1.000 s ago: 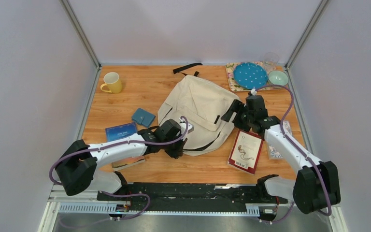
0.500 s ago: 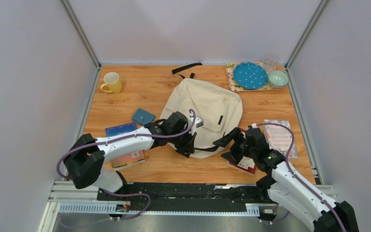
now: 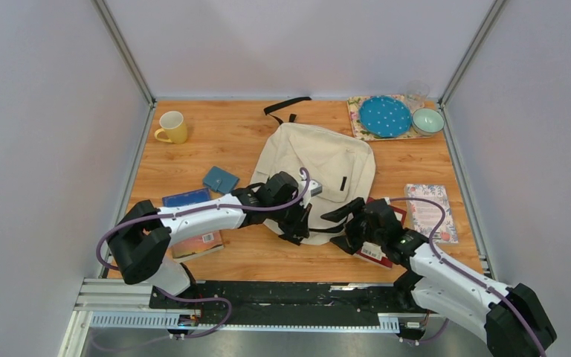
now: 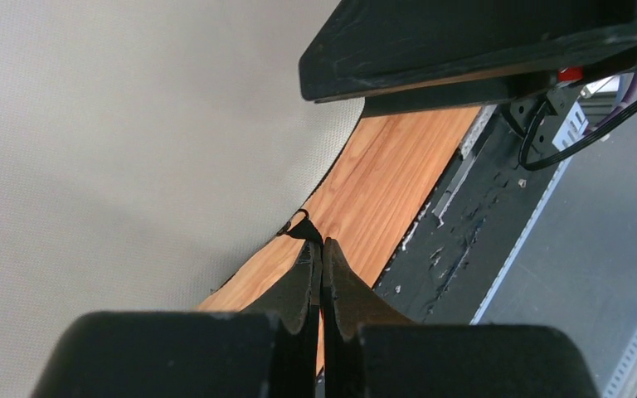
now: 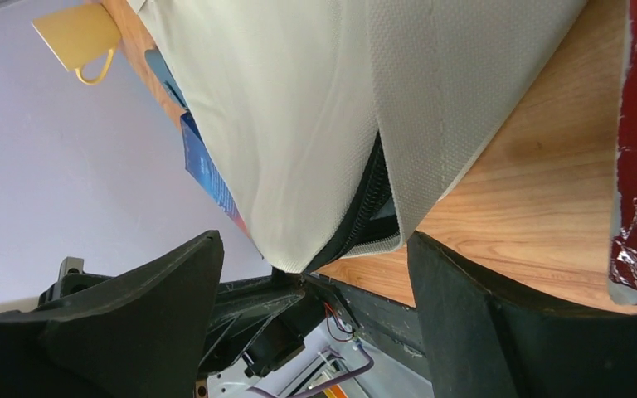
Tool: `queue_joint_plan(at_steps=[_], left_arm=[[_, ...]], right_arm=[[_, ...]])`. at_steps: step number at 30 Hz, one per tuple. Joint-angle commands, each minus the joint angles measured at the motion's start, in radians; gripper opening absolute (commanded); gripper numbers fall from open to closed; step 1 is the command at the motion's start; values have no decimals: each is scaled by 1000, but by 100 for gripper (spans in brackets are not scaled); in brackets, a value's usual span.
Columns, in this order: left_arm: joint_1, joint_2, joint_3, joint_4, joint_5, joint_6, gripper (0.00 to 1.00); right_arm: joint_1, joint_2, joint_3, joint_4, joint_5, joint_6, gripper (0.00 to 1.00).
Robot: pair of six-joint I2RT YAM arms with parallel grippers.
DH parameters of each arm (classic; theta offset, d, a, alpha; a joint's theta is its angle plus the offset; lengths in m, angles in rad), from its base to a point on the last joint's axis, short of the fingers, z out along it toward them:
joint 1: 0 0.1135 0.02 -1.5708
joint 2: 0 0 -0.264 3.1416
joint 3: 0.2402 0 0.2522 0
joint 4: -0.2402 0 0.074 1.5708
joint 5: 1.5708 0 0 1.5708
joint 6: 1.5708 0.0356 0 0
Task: Pack the student bag
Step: Unzip the student bag at the center of the board.
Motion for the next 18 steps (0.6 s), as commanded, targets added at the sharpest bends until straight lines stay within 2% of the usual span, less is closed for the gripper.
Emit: queue_joint_plan(at_steps=[1, 4, 6, 7, 9, 10, 12, 13, 16, 18], left_arm=[[-9, 6, 60, 59, 17, -36, 0], [-9, 10, 68, 67, 28, -42, 0], [-9, 12, 71, 72, 35, -42, 0], [-9, 11, 71, 73, 42, -42, 0], [-9, 6, 70, 70, 42, -41, 0], [-9, 3, 67, 63, 36, -33, 0], [-9, -11, 63, 41, 19, -19, 0], [-9, -16, 54, 12, -10, -3, 0], [-9, -54, 18, -55, -104, 39, 0], [-9, -94, -13, -91, -170, 60, 0]], right_arm=[[28, 27, 17, 71, 79, 77, 84], [57, 42, 27, 60, 133, 93, 82], [71, 51, 25, 63, 185, 108, 77], [71, 65, 21, 77, 191, 111, 68], [72, 79, 21, 88, 211, 108, 58], [72, 87, 25, 92, 220, 93, 45], [72, 96, 51, 85, 243, 62, 35], [71, 102, 66, 73, 254, 21, 21], [68, 116, 117, 40, 318, -80, 0], [48, 120, 154, 28, 326, -145, 0]])
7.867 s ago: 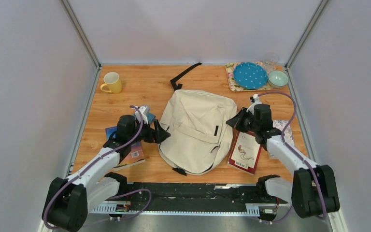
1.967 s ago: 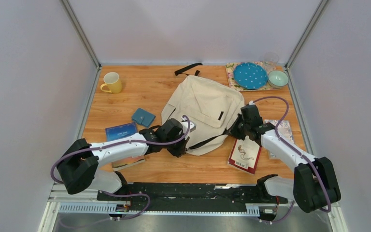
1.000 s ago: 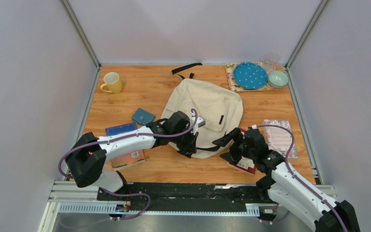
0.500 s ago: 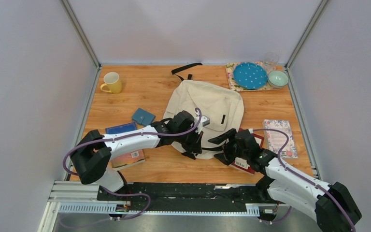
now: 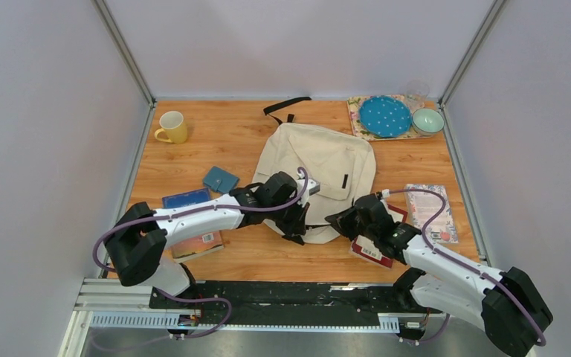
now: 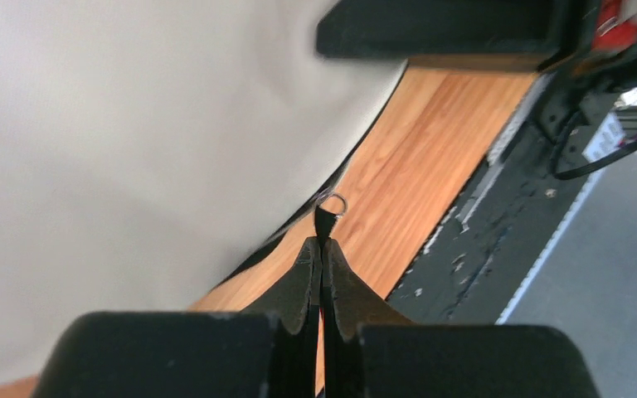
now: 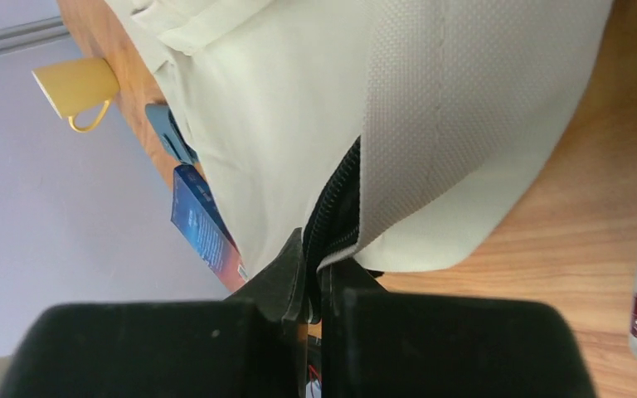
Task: Pack the student bag
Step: Unzip the student bag at the center of the board.
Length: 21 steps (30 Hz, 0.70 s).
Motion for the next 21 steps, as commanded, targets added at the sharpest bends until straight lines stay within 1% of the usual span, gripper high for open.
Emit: queue_joint_plan(at_steps=[1, 2, 4, 6, 7, 9, 11, 12, 14, 16, 17, 18, 19, 21], left_arm=[[-6, -107, -70, -107, -205, 79, 0], [-3, -121, -87, -119, -247, 86, 0], [26, -162, -143, -150, -324, 99, 0], [61, -196, -174, -167, -326, 104, 0], [106, -205, -196, -185, -356, 107, 0], [146, -228, -209, -210, -392, 110, 0], [192, -239, -223, -237, -435, 118, 0], [204, -249, -228, -245, -445, 116, 0], [226, -256, -239, -264, -475, 121, 0], [226, -260, -237, -286, -489, 126, 0], [227, -263, -239, -288, -472, 132, 0], [226, -279, -240, -287, -446, 138, 0], [227, -289, -251, -264, -367, 152, 0], [227, -329, -268, -227, -264, 170, 0]], right_arm=[[-25, 16, 111, -14, 109, -184, 0], [-28, 22, 124, -17, 106, -251, 0], [-34, 45, 161, -38, 85, -324, 0], [-36, 60, 177, -41, 57, -410, 0], [-37, 74, 187, -41, 45, -433, 0], [-43, 85, 198, -31, 2, -524, 0], [-48, 96, 213, -40, -7, -574, 0], [-51, 97, 220, -38, -13, -620, 0], [-60, 105, 242, -54, -18, -654, 0], [-68, 114, 262, -55, -35, -722, 0], [-74, 132, 275, -58, -44, -746, 0], [-79, 146, 302, -58, -88, -769, 0], [-80, 165, 318, -60, -108, -817, 0], [-83, 211, 359, -55, -147, -865, 0]])
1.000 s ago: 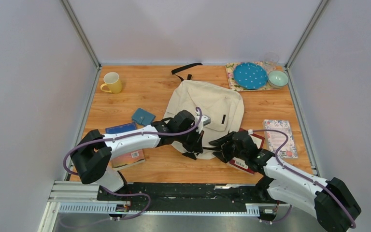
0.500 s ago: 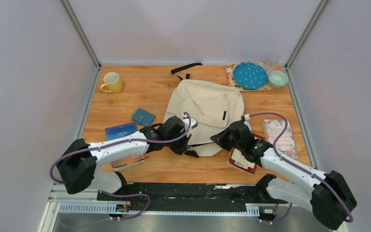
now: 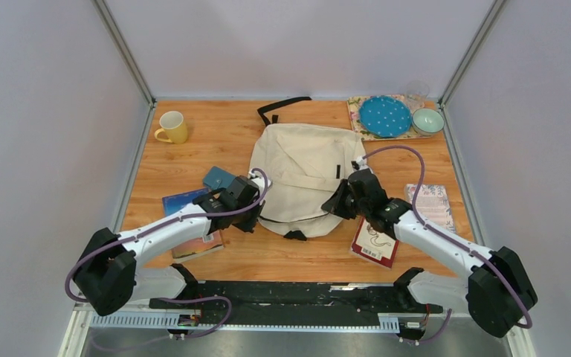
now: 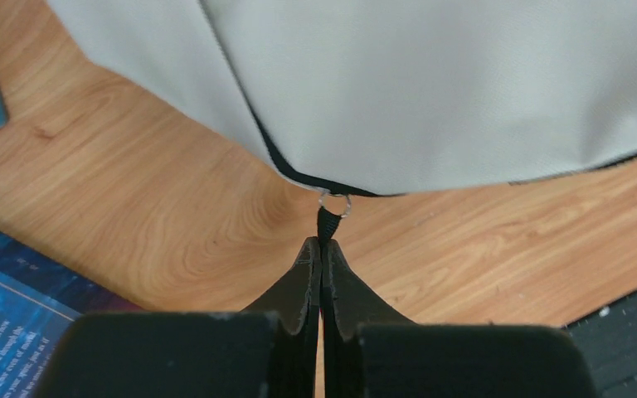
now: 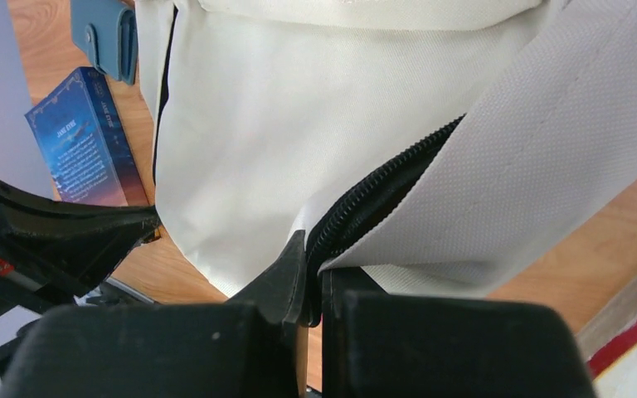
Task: Pack the student bag
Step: Unzip the student bag at the center of the board.
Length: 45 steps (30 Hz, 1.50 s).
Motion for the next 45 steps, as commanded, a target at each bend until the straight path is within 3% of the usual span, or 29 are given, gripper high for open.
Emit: queue_joint_plan(at_steps=[1, 6, 9, 11, 12, 13, 16, 20, 27, 37, 43, 45], left_arm=[[3, -89, -52, -3, 196, 65, 0], [3, -132, -80, 52, 264, 38, 0], [2, -113, -77, 78, 310, -1, 0], [5, -99, -81, 129, 373, -28, 0], [3, -97, -95, 179, 389, -66, 0], [5, -94, -103, 204, 407, -85, 0], [3, -70, -100, 255, 427, -127, 0], [0, -36, -67, 267, 441, -128, 0], [-18, -7, -31, 273, 459, -127, 0], [-106, 46, 26, 334, 415, -199, 0], [-110, 55, 28, 353, 416, -222, 0], [-112, 50, 26, 353, 418, -219, 0]], right_arm=[[-17, 66, 117, 24, -48, -226, 0], [-66, 181, 218, -36, -2, -288, 0], [-130, 225, 271, -67, -70, -282, 0], [-159, 230, 288, -87, -106, -266, 18], [-161, 229, 291, -99, -124, -247, 49], [-161, 215, 289, -122, -129, -233, 63], [-161, 132, 208, -107, -185, -139, 77], [-153, -41, -8, -38, -239, 39, 80], [-63, -242, -120, -10, -180, 290, 85], [101, -83, -150, 153, -74, 537, 85], [112, 17, -177, 280, -71, 622, 84], [114, 38, -183, 312, -55, 639, 79]])
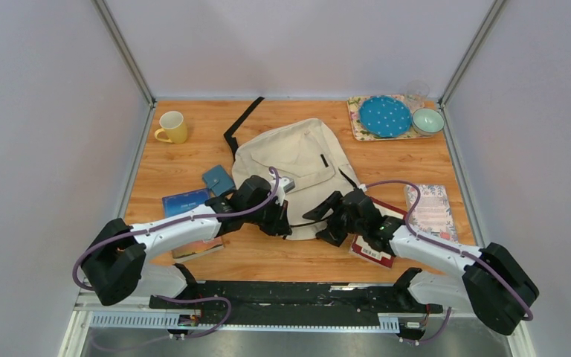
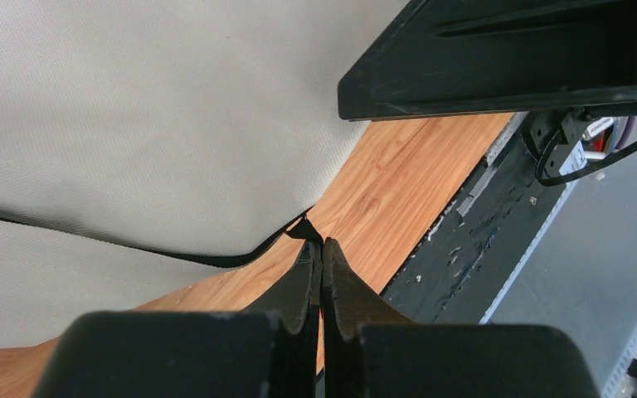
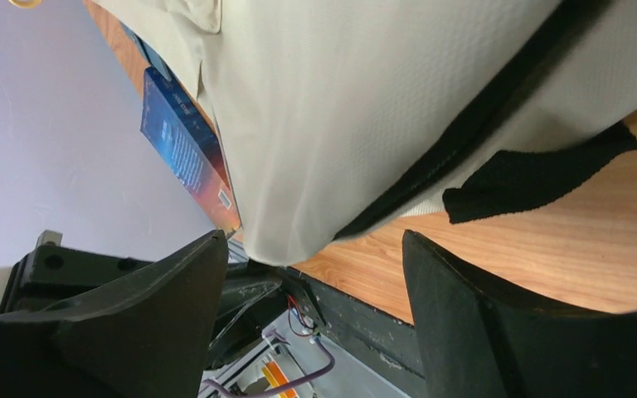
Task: Pack the student bag
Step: Unzip the student bag at the center of the board.
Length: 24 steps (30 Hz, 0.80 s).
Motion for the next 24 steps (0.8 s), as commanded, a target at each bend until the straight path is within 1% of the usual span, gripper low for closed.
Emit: queue_joint_plan(at_steps=[1, 2, 4, 5, 7, 8, 9, 10, 14, 15, 20, 21, 24], left_arm=[[-7, -7, 34, 49, 6, -21, 0], [-7, -7, 32, 45, 7, -15, 0], [-8, -11, 34, 34, 9, -2, 0], [-8, -13, 35, 14, 4, 13, 0], [-7, -22, 35, -7, -16, 31, 0], [-7, -27, 34, -33, -26, 50, 0], [-7, -31, 34, -47, -52, 61, 0], [-8, -39, 35, -64, -71, 71, 0], [-7, -63, 43, -176, -198, 148, 0], [-2, -66, 46, -199, -273, 153, 0], [89, -70, 55, -287, -370, 180, 0], [97, -65, 60, -291, -411, 186, 0], [130, -31, 86, -313, -468, 206, 0]], right_arm=[[5, 46, -15, 143, 53, 88, 72], [3, 65, -17, 151, 58, 93, 61], [2, 82, -15, 172, 58, 82, 51], [0, 94, -11, 171, 59, 79, 42], [-1, 99, -11, 157, 67, 62, 30], [-4, 99, -14, 152, 72, 59, 11], [-4, 95, -18, 148, 75, 58, 3], [-6, 92, -25, 136, 81, 56, 0], [-9, 65, -45, 100, 111, 45, 0], [-9, 59, -49, 99, 114, 41, 0], [-10, 34, -54, 79, 128, 13, 0], [-10, 36, -57, 77, 124, 7, 0], [-12, 45, -55, 91, 102, -8, 0]])
